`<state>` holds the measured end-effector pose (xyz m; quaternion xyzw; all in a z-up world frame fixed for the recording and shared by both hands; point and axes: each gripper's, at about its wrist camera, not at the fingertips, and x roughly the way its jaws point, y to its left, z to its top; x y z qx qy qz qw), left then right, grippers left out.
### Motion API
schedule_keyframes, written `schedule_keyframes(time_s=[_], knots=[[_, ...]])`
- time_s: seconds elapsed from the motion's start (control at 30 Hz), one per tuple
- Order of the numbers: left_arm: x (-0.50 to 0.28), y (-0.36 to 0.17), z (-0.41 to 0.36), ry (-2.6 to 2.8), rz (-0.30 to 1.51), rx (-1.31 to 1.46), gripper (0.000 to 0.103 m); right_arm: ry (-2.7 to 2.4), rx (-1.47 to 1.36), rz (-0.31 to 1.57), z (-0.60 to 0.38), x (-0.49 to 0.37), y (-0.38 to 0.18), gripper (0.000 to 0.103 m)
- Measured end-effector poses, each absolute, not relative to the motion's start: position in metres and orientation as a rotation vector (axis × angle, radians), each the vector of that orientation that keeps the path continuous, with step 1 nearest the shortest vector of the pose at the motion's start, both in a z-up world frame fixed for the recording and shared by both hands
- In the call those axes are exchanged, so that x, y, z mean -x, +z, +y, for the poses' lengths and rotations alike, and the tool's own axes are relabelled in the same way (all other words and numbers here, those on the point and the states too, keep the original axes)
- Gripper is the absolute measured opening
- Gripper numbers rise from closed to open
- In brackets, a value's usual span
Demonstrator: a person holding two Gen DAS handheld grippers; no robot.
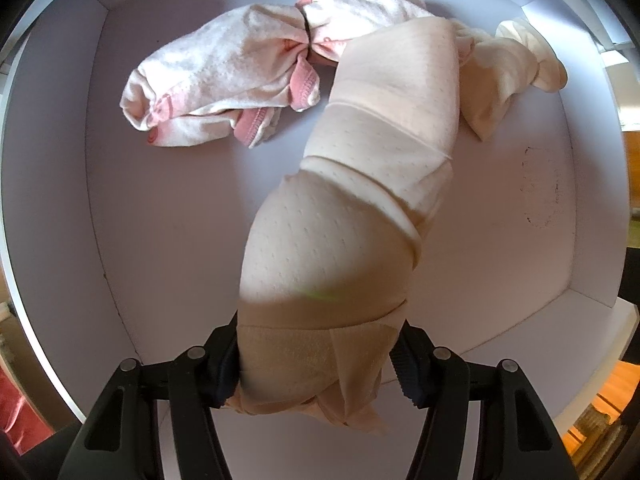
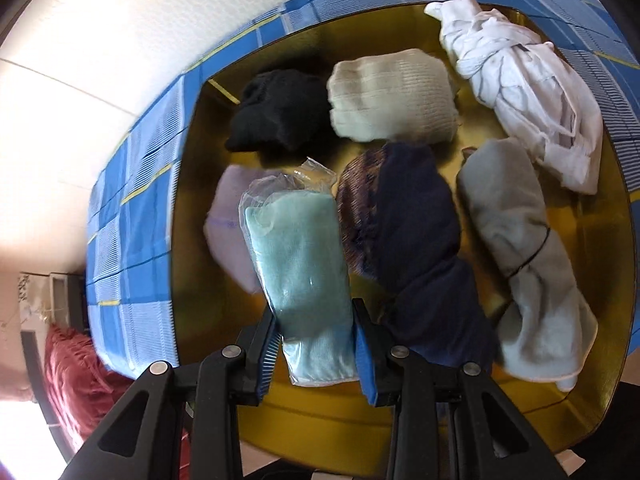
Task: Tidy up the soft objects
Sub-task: 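Lower the teal bag into the gold tray and open the right tool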
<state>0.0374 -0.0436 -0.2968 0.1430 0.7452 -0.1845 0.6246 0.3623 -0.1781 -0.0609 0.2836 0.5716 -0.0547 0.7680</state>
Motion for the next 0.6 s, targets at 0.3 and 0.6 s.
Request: schedule_keyframes(time_s=[0.3, 0.6], knots=[[-0.038, -0.297, -0.045, -0.422, 1.709, -0.334, 0.063, -0.117, -0.631, 1.209, -0.195, -0.36, -0.06, 0.038], [-0.036, -0.296, -0.046, -0.418, 1.706, -0.345, 0.063, -0.03, -0.616, 1.156, -0.201, -0.348, -0.043, 0.038]])
